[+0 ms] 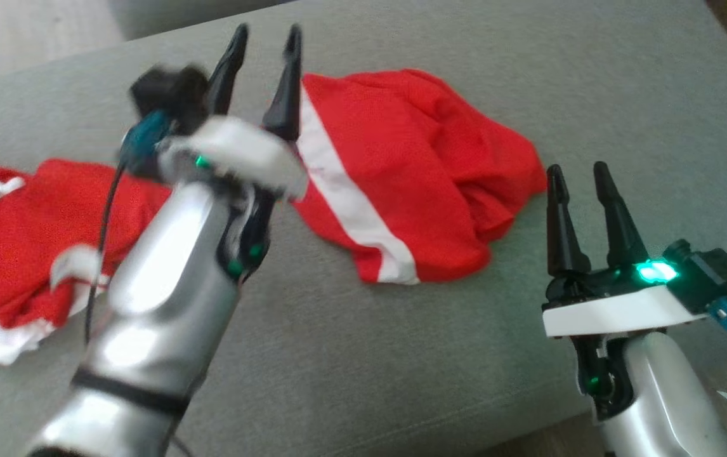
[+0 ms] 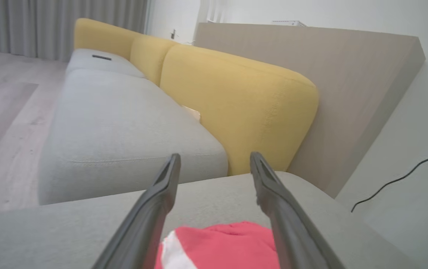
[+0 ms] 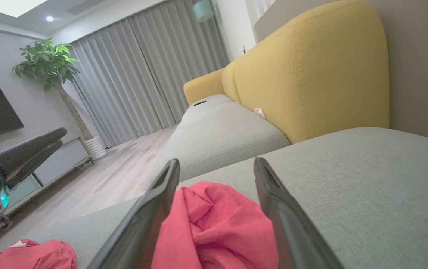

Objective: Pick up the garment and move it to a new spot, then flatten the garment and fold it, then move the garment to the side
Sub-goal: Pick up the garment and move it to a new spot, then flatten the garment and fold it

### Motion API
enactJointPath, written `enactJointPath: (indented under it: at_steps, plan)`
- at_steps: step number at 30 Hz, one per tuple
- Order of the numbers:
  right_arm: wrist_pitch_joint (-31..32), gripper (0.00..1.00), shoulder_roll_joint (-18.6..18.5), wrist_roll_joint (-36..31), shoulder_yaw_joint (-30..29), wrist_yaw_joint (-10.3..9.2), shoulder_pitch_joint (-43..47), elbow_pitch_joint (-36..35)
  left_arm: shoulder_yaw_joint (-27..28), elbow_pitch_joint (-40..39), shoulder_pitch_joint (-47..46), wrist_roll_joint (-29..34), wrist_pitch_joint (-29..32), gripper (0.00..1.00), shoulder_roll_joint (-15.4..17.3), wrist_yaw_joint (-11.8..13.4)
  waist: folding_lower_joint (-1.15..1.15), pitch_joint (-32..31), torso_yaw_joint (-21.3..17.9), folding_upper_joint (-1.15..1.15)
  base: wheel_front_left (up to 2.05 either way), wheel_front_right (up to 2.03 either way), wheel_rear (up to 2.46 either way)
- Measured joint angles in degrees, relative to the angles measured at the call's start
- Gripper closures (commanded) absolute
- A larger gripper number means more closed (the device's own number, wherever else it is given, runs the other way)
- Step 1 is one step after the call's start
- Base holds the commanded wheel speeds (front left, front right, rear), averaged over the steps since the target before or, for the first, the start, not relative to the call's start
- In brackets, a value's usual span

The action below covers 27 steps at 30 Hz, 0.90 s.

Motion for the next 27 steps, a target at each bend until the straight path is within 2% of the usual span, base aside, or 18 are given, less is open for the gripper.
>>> enactJointPath:
  at_steps: [4, 8, 16, 22, 27]
  plan:
    - [0.0, 0.00, 0.0, -2.1, -1.3, 0.00, 0.3, 0.0, 5.0, -7.8, 9.6, 5.1, -0.3, 0.00, 1.7, -1.6, 0.00, -0.7, 2.8, 0.00, 0.00, 0.00, 0.00]
    - [0.0, 0.00, 0.0, -4.5, -2.2, 0.00, 2.5, 0.2, 9.2, -15.2, 21.0, 10.0, -0.3, 0.00, 2.0, -2.6, 0.00, -1.9, 5.9, 0.00, 0.00, 0.00, 0.00]
    - [0.0, 0.00, 0.0, -5.8, -3.0, 0.00, 6.4, 1.3, 16.2, -23.3, 38.0, 16.8, -0.3, 0.00, 0.1, -6.0, -0.01, -6.1, 10.2, 0.00, 0.00, 0.00, 0.00]
    - [0.0, 0.00, 0.0, -5.8, -2.6, 0.00, 8.0, 1.5, 19.4, -25.8, 42.1, 18.9, -0.3, 0.00, -1.1, -7.5, -0.01, -7.8, 10.9, 0.00, 0.00, 0.00, 0.00]
    - [0.0, 0.00, 0.0, -5.8, -2.4, 0.00, 8.2, 1.8, 19.2, -26.1, 42.0, 20.1, -0.3, 0.00, -1.3, -8.5, -0.01, -7.8, 10.9, 0.00, 0.00, 0.00, 0.00]
